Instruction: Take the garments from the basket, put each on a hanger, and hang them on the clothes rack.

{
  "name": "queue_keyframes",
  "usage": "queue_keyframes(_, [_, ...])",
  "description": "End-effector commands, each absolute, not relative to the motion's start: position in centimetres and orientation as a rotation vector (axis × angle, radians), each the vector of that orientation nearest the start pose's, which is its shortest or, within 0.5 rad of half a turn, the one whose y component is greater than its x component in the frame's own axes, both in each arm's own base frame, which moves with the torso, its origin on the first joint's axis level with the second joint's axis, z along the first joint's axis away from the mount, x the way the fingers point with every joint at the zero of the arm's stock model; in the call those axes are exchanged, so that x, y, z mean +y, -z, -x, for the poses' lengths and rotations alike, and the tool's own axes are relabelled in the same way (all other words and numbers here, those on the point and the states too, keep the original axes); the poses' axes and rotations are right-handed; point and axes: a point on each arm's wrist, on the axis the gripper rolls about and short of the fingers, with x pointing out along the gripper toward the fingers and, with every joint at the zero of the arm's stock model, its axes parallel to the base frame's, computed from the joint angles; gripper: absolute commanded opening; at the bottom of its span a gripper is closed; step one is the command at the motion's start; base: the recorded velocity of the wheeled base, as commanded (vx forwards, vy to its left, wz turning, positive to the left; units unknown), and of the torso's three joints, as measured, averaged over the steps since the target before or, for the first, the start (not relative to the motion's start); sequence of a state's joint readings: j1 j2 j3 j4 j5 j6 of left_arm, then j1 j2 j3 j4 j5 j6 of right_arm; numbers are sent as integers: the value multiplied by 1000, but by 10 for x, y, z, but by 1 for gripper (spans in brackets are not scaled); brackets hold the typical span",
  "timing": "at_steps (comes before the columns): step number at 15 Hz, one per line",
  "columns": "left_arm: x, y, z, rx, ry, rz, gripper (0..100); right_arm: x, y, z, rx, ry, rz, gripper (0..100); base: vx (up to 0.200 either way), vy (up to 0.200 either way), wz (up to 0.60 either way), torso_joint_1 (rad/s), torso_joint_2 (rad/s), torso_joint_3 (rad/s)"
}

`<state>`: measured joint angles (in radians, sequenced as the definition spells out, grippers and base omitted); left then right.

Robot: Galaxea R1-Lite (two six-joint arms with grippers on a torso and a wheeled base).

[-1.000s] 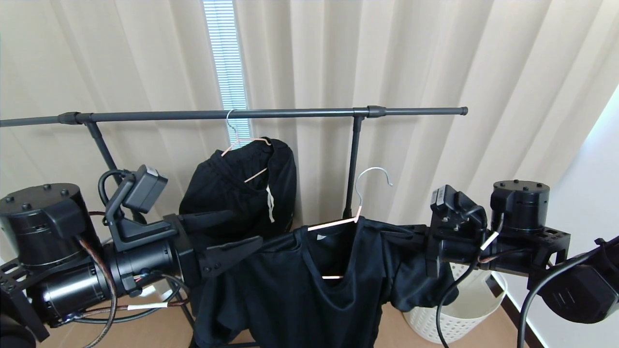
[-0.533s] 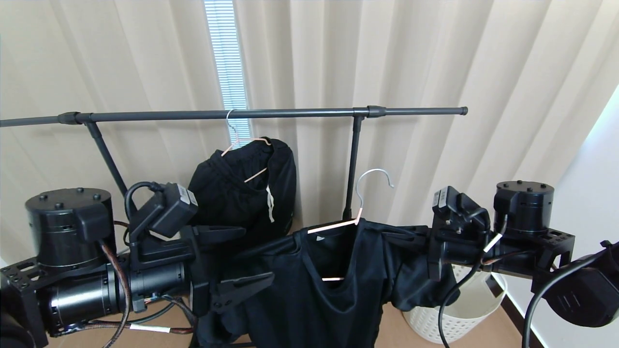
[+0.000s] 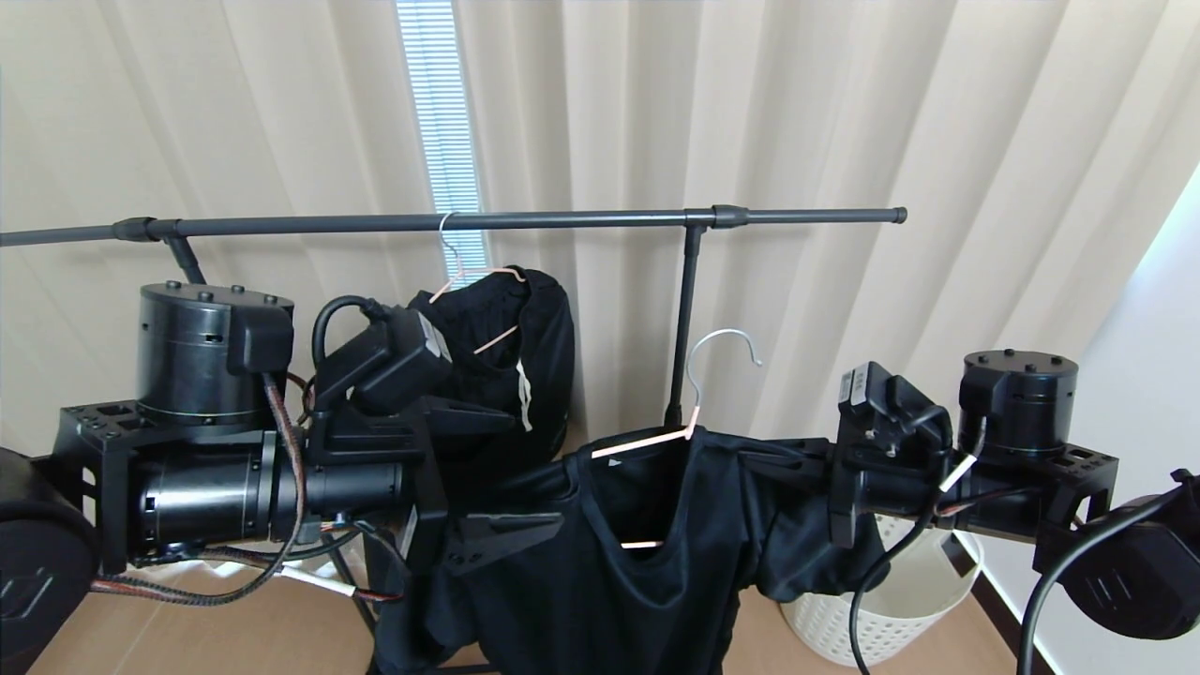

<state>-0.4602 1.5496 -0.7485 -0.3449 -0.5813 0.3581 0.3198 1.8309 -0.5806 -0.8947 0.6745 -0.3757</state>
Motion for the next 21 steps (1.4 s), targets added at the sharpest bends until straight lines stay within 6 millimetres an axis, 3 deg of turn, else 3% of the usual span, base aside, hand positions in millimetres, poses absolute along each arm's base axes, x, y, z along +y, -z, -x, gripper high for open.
queue_keyframes(1, [-134,-173,-235,326,1110,-288,100,106,-117,-273,166,-1041,277,0,0,0,0,0,0,0])
queue_keyframes(16, [-140,-157,-243,386,1123,-281,100,114,-124,-262,144,-1077,283,0,0,0,0,0,0,0])
queue_keyframes(17, [-140,-156,-243,391,1121,-279,0,115,-124,-262,144,-1078,283,0,0,0,0,0,0,0])
queue_keyframes(21, [-140,-159,-237,375,1129,-284,0,114,-123,-262,144,-1075,282,0,0,0,0,0,0,0])
